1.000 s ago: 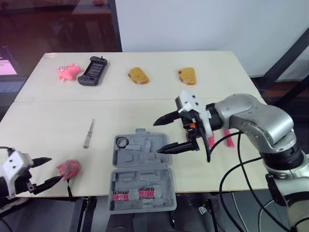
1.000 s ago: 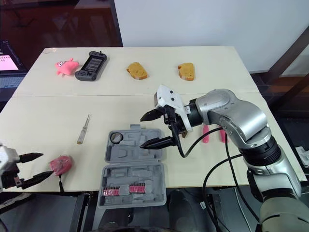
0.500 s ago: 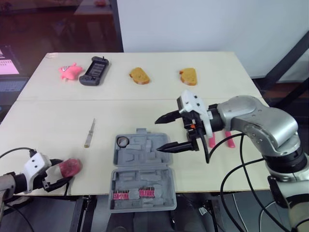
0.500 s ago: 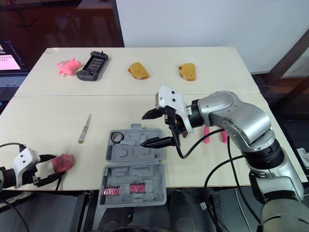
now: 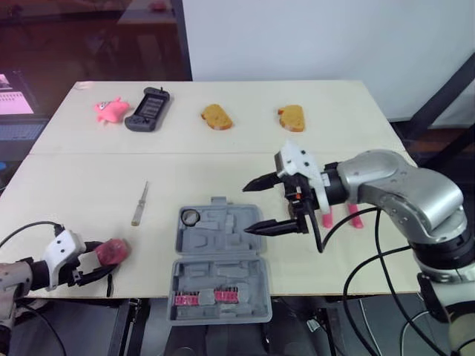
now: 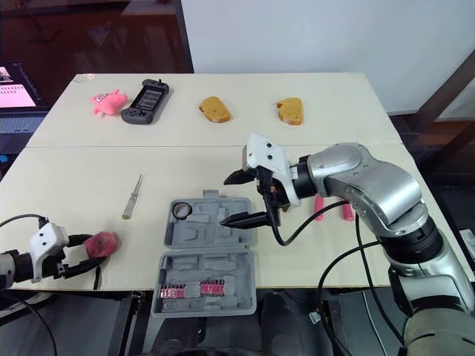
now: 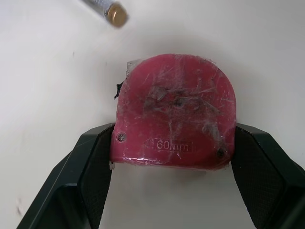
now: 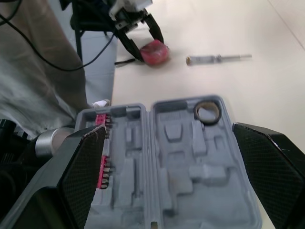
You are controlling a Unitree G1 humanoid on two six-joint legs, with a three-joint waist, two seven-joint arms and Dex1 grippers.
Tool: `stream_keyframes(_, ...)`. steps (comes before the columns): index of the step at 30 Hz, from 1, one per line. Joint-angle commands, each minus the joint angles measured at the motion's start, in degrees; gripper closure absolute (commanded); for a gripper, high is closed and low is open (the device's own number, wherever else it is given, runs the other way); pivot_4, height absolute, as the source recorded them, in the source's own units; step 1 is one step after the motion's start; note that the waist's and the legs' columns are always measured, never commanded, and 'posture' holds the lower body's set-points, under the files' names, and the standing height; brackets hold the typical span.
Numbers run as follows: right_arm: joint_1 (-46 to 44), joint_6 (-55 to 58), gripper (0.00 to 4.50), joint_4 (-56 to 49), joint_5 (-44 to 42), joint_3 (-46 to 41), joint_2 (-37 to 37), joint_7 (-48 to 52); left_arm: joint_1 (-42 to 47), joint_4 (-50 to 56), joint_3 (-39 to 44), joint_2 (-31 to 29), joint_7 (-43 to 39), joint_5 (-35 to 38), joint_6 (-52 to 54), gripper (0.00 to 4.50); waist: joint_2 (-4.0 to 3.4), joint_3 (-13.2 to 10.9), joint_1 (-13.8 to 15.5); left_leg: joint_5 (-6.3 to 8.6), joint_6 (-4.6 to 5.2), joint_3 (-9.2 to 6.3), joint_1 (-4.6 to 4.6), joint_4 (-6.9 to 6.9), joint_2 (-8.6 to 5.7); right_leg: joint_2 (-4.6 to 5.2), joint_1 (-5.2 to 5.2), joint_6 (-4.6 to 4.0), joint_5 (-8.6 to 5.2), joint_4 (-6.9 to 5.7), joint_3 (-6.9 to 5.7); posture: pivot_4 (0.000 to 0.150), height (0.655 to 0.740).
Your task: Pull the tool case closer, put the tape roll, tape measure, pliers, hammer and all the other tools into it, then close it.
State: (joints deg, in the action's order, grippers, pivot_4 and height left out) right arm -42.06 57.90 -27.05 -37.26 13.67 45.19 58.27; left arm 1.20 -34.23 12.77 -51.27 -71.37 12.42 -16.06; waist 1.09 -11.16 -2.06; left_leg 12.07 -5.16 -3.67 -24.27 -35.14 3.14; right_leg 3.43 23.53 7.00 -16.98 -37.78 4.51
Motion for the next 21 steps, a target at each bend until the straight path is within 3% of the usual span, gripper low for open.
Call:
stream_keyframes(1,3.07,-0.07,0.0,-4.31,1.09,-2.09,1.87,-2.96,3.91,9.97,1.2,-3.64,-3.1,4.31,4.75,1.42,0.05,0.01,0.25,0.0,0.0,-0.04,-0.02,-0.01,0.0,0.0,0.0,0.0,0.0,-0.02,-0.04,0.15,0.74)
stream_keyframes(4,5.79,-2.76,0.0,-6.08,2.97,-4.05,1.09,-6.38,8.44,16.96,-1.39,-5.33,-5.45,5.48,11.07,1.42,0.03,0.0,0.21,-0.01,-0.01,-0.05,-0.03,-0.03,0.0,-0.02,0.01,0.01,0.0,-0.06,-0.05,0.15,0.74)
stream_keyframes(12,-0.4,28.9,0.0,1.36,-13.34,-9.89,-5.79,-12.16,23.98,31.84,-13.01,-1.78,-9.19,7.81,26.5,1.42,0.01,-0.02,-0.74,-0.01,0.0,-0.16,0.0,-0.04,0.01,-0.15,0.01,0.13,0.04,-0.28,-0.02,0.15,0.74)
stream_keyframes(16,-2.89,34.6,0.0,17.36,-26.82,-16.27,-13.58,-24.93,29.82,35.18,-16.74,2.1,-8.4,8.3,30.77,1.42,0.02,-0.02,-0.58,-0.02,0.02,-0.31,0.03,-0.04,0.09,-0.32,0.0,0.11,0.04,-0.36,-0.04,0.15,0.74)
stream_keyframes(21,-2.64,34.6,0.0,28.42,-44.44,-21.34,-21.61,-46.42,32.62,37.58,-20.32,6.11,-7.77,7.8,33.49,1.42,0.0,-0.03,-0.56,-0.02,0.03,-0.33,-0.02,-0.04,0.09,-0.32,-0.01,0.12,0.04,-0.32,-0.05,0.15,0.74)
